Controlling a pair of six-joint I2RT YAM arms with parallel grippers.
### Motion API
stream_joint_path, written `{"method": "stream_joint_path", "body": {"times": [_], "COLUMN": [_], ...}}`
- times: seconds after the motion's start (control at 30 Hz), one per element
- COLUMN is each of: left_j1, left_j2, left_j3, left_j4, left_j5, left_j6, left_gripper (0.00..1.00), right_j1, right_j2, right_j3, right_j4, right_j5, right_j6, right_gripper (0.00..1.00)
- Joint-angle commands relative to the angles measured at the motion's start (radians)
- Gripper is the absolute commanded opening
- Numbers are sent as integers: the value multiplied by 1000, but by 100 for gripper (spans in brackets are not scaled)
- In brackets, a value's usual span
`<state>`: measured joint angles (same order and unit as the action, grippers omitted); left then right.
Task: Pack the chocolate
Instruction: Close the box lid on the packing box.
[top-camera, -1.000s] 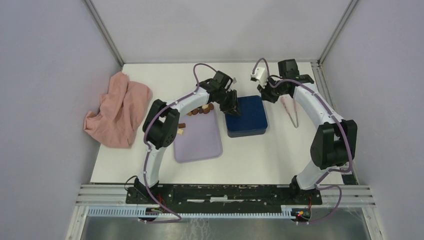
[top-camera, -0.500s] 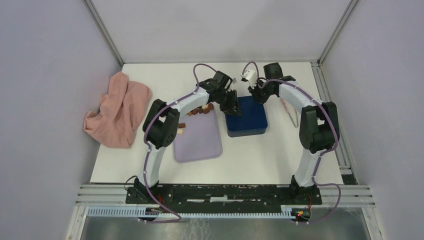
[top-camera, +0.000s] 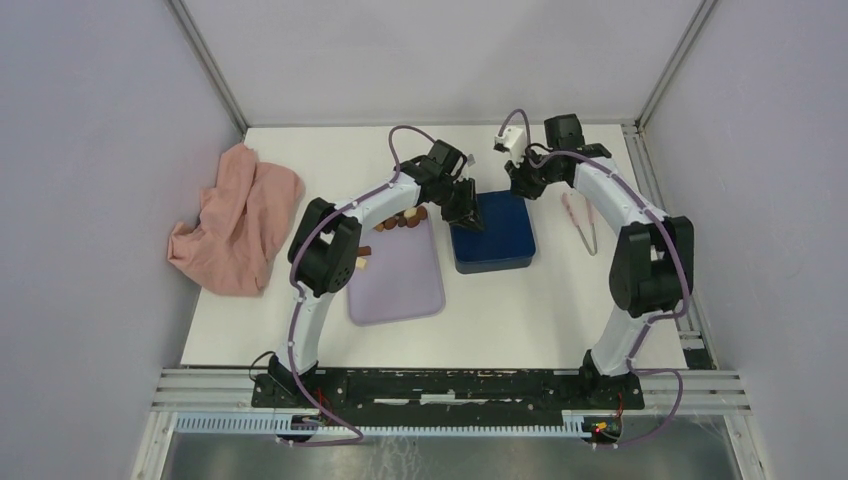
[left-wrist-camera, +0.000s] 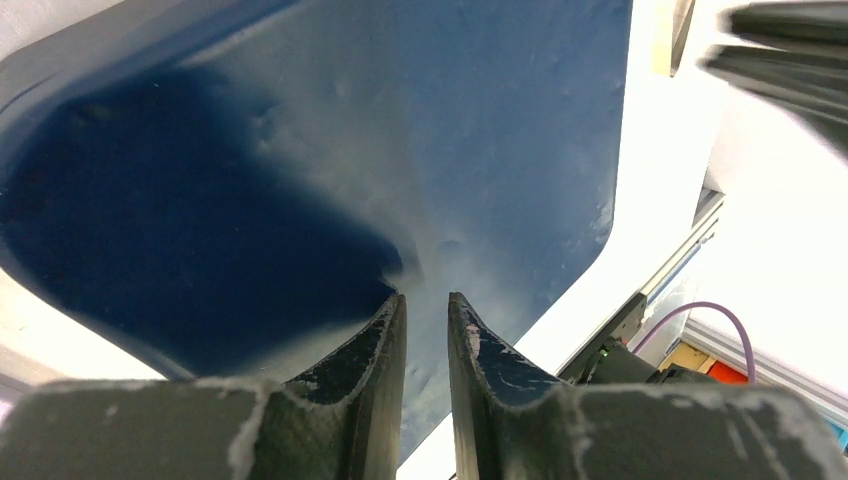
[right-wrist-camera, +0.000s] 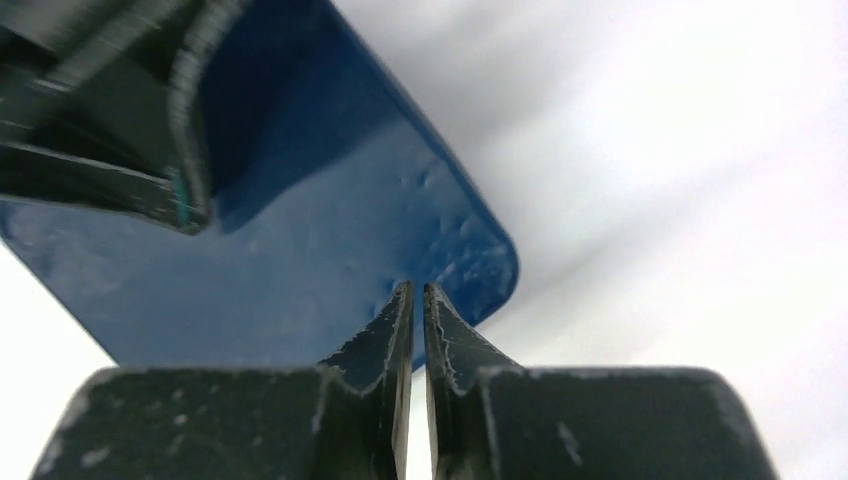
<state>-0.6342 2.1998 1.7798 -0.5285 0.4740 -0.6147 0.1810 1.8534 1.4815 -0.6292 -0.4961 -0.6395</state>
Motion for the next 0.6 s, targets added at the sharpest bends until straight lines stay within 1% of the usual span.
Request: {"method": "stream_joint_path", "body": {"times": [0.0,0.1,0.2,0.3,0.37,0.47,0.57], "left_j1": [7,10,13,15,15,16,18], "left_j2": [20,21,20,15,13,8,3], "left_j3": [22,-4,-29,-53,-62,-68,-60], "left_j4": [-13,1,14,33,40,41,51], "left_j5": [-19,-13,-9,-3,2,3,9], "left_j6": [2,-7,-11,-17,-18,-17,-17], "left_gripper": [29,28,28,27,27,27,28], "right_j1": [23,39,51,58,57,53,40], "right_j2": [-147,-115,-57,73,133,128,79], "right_j3": [66,28,-61,-95,-118,-151,-126], "right_j4": [63,56,82,38,30,54,33], "right_j5": [-61,9,161,293,340,344,229], "right_j6": [7,8,15,6,10,20,12], "right_gripper": [13,11,9,7,6,6,8]}}
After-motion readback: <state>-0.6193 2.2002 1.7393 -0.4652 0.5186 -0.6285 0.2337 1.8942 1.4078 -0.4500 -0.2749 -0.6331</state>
